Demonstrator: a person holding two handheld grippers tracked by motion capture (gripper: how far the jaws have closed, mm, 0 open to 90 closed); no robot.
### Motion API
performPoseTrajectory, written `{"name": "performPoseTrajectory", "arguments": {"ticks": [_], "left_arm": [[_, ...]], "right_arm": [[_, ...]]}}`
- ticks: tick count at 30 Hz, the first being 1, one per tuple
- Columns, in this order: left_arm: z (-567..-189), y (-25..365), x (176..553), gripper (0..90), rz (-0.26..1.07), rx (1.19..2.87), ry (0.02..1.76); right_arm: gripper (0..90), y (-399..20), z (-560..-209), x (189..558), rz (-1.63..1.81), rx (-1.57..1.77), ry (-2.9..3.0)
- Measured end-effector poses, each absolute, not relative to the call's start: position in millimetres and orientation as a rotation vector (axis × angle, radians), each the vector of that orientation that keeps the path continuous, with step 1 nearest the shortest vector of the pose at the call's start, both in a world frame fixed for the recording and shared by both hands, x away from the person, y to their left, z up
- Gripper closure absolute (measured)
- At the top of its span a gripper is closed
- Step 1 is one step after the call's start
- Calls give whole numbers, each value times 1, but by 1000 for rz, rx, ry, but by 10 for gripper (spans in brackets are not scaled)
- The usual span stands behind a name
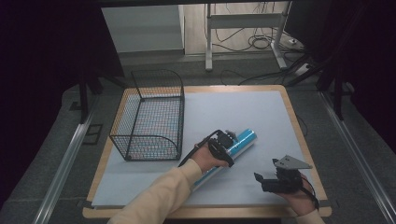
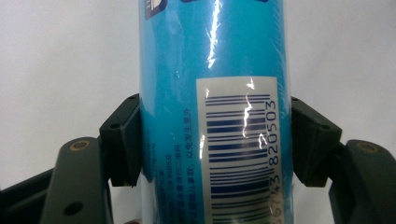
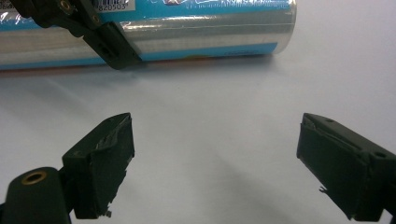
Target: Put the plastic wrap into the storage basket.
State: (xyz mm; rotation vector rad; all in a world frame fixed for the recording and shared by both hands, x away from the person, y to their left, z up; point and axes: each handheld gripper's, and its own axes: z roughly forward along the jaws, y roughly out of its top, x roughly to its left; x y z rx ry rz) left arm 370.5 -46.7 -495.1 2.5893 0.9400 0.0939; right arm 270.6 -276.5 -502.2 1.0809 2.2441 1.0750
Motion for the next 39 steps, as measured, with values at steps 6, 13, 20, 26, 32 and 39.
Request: {"name": "performPoseTrajectory", "arguments": {"ticks": [6, 13, 20, 26, 32, 39], "left_arm": [[-492, -46, 372, 319, 62, 2613, 928], [-474, -47, 365, 320, 68, 2617, 871], [-457, -45, 365, 320, 74, 2615, 841], [-444, -38, 368, 320, 94, 2591, 857], [-436, -31, 371, 320, 104, 2575, 866], [-428, -30, 374, 320, 109, 2563, 869]], "right_arm": [[114, -277, -502, 271, 1077, 1086, 2238], [116, -277, -501, 270, 1084, 1086, 2228], [116, -277, -500, 269, 1084, 1076, 2223], [116, -278, -500, 270, 1084, 1078, 2220], [116, -278, -499, 270, 1087, 1077, 2217], [116, -277, -499, 270, 1085, 1076, 2218]]}}
